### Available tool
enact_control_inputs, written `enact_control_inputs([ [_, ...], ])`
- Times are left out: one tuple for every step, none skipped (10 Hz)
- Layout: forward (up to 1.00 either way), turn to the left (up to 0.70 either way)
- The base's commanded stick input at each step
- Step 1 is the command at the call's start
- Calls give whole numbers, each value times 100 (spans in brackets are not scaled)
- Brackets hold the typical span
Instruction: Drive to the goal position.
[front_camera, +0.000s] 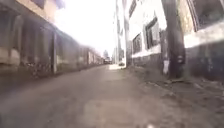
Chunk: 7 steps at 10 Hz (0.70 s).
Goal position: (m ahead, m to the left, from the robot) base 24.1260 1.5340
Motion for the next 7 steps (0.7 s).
enact_control_inputs([
  [100, 0],
  [100, 0],
  [100, 0],
  [100, 0],
  [100, 0],
  [100, 0],
  [100, 0],
])
